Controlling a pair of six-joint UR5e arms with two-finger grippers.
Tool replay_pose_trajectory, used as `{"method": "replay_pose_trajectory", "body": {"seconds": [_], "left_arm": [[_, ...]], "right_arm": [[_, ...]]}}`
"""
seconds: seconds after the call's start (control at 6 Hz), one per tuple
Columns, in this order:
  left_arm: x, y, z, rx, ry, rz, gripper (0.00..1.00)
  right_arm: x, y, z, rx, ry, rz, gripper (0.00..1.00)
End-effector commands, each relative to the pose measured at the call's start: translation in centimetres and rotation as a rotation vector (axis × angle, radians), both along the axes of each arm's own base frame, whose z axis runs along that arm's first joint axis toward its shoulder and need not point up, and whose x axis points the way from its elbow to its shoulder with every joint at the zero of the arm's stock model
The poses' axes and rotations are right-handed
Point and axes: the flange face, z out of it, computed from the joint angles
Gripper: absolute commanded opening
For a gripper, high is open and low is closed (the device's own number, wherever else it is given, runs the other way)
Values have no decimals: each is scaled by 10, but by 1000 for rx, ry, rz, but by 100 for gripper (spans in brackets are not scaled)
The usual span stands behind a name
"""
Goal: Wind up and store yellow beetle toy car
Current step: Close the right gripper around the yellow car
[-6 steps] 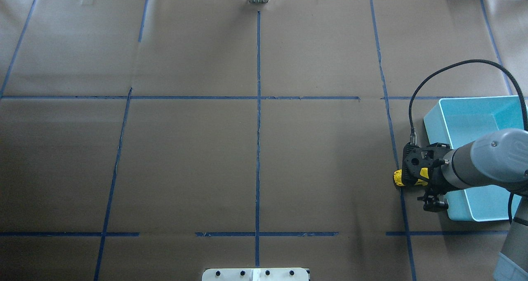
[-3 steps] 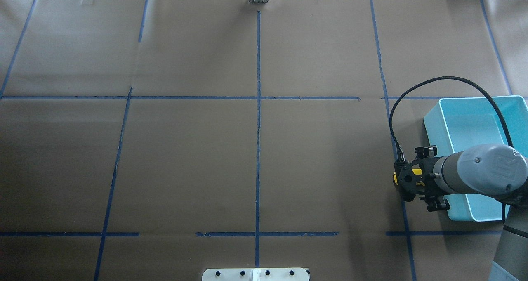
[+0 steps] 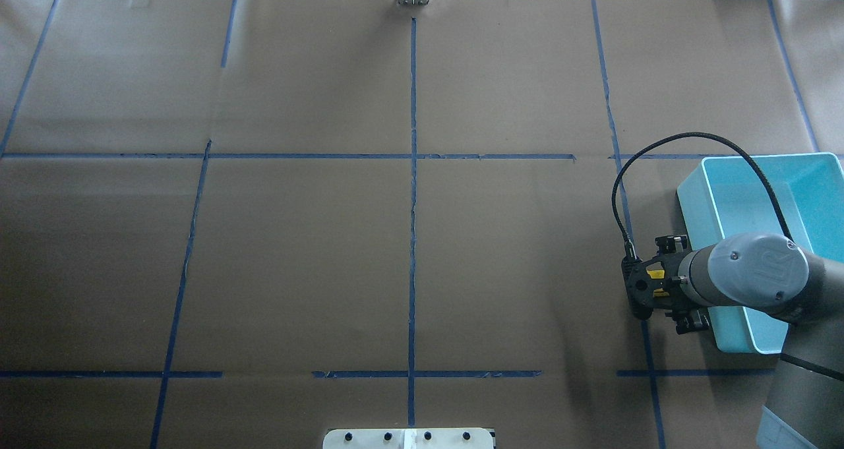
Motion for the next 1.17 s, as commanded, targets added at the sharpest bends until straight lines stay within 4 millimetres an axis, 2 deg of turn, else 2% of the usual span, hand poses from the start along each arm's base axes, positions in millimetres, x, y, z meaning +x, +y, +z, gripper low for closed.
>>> {"method": "replay_pose_trajectory", "body": {"seconds": [0.0,0.33,1.0], "left_arm": [[0,0,-1,2,-1,0,100],[0,1,0,2,-1,0,100],[0,1,0,1,-1,0,100]], "right_arm": [[-2,-1,6,-4,10,-1,100],[-4,-3,4,-2,6,3,100],[-2,-7,7,16,22,22,38]]}}
